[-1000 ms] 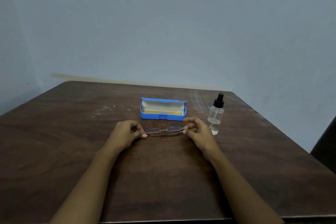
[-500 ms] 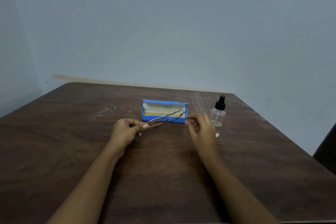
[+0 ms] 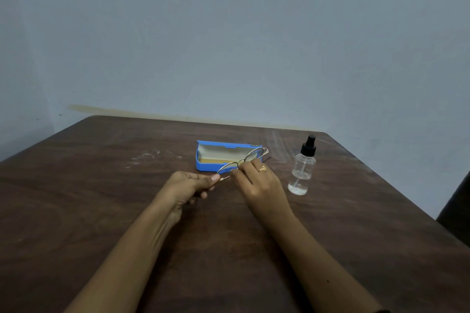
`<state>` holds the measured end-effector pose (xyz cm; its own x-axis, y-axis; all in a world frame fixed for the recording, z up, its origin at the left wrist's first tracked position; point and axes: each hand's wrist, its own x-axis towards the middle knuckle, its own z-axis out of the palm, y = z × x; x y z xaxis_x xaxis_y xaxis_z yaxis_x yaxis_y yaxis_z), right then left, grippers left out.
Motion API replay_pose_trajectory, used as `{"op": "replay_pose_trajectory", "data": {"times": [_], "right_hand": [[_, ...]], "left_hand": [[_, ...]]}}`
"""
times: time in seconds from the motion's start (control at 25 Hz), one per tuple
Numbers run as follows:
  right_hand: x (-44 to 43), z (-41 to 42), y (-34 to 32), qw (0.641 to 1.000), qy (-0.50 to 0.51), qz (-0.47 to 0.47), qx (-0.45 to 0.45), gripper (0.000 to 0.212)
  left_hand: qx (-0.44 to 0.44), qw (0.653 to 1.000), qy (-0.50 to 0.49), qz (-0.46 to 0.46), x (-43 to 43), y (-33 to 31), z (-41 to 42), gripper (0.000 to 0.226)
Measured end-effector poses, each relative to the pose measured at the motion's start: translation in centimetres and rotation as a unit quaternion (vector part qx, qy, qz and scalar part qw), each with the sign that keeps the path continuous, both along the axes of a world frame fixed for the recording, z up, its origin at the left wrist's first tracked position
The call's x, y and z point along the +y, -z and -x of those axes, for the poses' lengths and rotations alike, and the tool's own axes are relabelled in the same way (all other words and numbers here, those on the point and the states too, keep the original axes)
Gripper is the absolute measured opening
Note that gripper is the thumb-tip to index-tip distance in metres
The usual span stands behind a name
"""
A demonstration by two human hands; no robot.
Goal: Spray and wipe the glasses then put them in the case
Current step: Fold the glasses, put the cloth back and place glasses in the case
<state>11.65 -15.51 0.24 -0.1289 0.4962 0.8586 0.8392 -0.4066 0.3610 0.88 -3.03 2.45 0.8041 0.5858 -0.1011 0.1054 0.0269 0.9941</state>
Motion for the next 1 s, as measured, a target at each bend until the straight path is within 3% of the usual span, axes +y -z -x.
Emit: {"op": "replay_pose_trajectory", "data": {"times": [0.32, 0.44, 0.56, 0.68, 0.8, 0.92, 1.0], "right_hand": [[-0.4, 0.3, -0.6, 0.999, -0.014, -0.030, 0.032, 0.016], [-0.9, 0.4, -0.9, 0.985, -0.062, -0.101, 0.129, 0.014], [-1.4, 0.5, -1.4, 0.935, -0.119, -0.210, 0.260, 0.018], [-1.6, 0.2, -1.6, 0.852, -0.178, -0.300, 0.389, 0.026], [-1.5, -0.1, -1.6, 0.697, -0.273, -0.337, 0.571, 0.033], [-1.3, -0.4, -1.2, 0.609, -0.326, -0.341, 0.637, 0.015], [-1.2, -0.6, -0.9, 0.538, -0.387, -0.350, 0.662, 0.027]], "left_hand": [[-0.073, 0.997, -0.011, -0.001, -0.1, -0.9, 0.4, 0.030], [-0.118, 0.990, -0.071, 0.011, 0.6, -0.4, -0.1, 0.035], [-0.139, 0.982, -0.108, -0.068, 1.0, 0.9, -0.6, 0.022], [-0.125, 0.976, -0.091, -0.156, 1.6, 2.5, -1.3, 0.019], [-0.102, 0.964, -0.057, -0.238, 1.5, 3.1, -1.9, 0.025], [-0.118, 0.962, -0.025, -0.243, 1.2, 3.1, -2.0, 0.033], [-0.131, 0.964, -0.010, -0.231, 1.3, 3.0, -1.9, 0.035]]}}
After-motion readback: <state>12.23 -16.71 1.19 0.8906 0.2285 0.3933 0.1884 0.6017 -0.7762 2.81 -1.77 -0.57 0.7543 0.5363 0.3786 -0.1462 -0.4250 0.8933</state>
